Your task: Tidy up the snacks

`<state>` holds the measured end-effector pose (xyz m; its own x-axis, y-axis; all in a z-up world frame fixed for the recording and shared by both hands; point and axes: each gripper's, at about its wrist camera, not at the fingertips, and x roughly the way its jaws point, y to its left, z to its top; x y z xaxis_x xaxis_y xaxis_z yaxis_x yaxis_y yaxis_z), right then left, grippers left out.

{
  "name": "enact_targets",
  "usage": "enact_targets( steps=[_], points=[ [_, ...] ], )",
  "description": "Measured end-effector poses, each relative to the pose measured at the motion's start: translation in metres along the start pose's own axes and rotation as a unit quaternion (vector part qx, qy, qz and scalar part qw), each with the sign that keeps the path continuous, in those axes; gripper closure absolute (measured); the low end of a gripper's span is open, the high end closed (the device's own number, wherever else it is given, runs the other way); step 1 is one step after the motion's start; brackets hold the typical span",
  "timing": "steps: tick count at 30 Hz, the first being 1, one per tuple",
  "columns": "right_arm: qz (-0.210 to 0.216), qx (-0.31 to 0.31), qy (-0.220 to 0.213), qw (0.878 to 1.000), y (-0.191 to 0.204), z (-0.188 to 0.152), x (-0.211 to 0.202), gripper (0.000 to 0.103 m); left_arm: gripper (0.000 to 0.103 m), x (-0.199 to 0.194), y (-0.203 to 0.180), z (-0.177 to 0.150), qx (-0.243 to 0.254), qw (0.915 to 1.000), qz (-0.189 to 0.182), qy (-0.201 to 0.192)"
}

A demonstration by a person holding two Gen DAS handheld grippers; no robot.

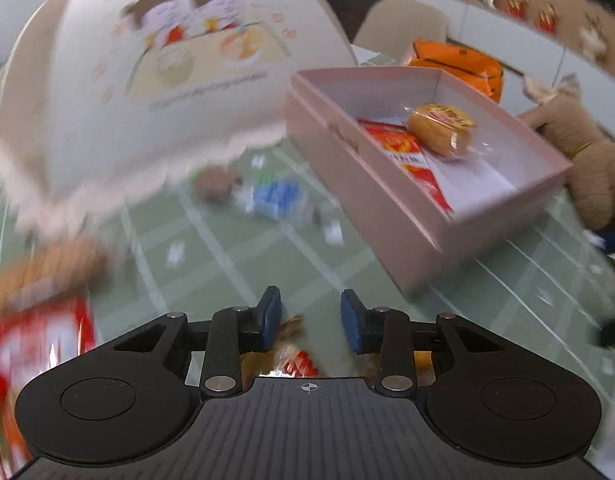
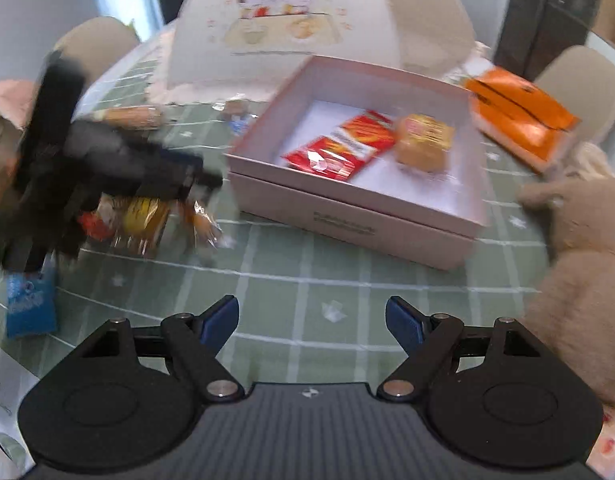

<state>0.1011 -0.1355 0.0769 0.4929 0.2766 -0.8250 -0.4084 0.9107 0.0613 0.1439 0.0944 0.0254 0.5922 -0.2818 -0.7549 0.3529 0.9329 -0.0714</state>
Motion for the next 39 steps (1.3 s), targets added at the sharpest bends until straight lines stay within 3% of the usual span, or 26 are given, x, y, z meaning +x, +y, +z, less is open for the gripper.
enact_targets(
  steps=[3,6,9,13,16,19,22,28,30,33,35,39],
  points=[
    [0.023,-0.014,-0.008,1.000,0.017,0.014,0.013,0.024,0.067,-0.030,0.005,-0.025,-0.043,0.9990,-0.007,0.005],
    [0.045,-0.054,-0.026,0.997,0.041,0.047,0.021,0.028,0.067,-0.063,0.016,-0.043,-0.121,0.9925,0.000,-0.017],
    [0.071,-0.084,-0.042,0.993,0.060,0.106,0.037,0.028,0.068,-0.100,0.028,-0.061,-0.201,0.9783,0.017,-0.046],
    [0.079,-0.090,0.019,0.993,0.075,0.184,0.104,0.028,0.068,-0.137,0.039,-0.083,-0.306,0.9481,0.020,-0.084],
    [0.038,-0.096,0.048,0.993,0.083,0.218,0.155,0.033,0.068,-0.159,0.033,-0.098,-0.323,0.9404,0.024,-0.105],
    [-0.008,-0.097,0.067,0.993,0.087,0.231,0.193,0.040,0.068,-0.172,0.023,-0.112,-0.313,0.9440,0.029,-0.100],
    [-0.003,-0.076,0.091,0.993,0.090,0.227,0.206,0.063,0.068,-0.176,0.020,-0.126,-0.309,0.9466,0.032,-0.087],
    [0.102,-0.105,0.123,0.982,0.119,0.160,0.158,0.066,0.068,-0.168,0.030,-0.133,-0.323,0.9426,0.026,-0.080],
    [0.137,-0.105,0.141,0.975,0.120,0.126,0.138,0.066,0.068,-0.164,0.027,-0.124,-0.307,0.9482,0.021,-0.080],
    [0.158,-0.114,0.141,0.971,0.114,0.083,0.109,0.066,0.068,-0.149,0.016,-0.109,-0.261,0.9635,0.009,-0.059],
    [0.153,-0.125,0.135,0.971,0.105,0.060,0.091,0.066,0.068,-0.136,0.006,-0.101,-0.223,0.9741,0.009,-0.034],
    [0.096,-0.126,0.110,0.981,0.076,0.037,0.066,0.065,0.068,-0.109,-0.021,-0.086,-0.123,0.9918,0.030,0.013]
  ],
)
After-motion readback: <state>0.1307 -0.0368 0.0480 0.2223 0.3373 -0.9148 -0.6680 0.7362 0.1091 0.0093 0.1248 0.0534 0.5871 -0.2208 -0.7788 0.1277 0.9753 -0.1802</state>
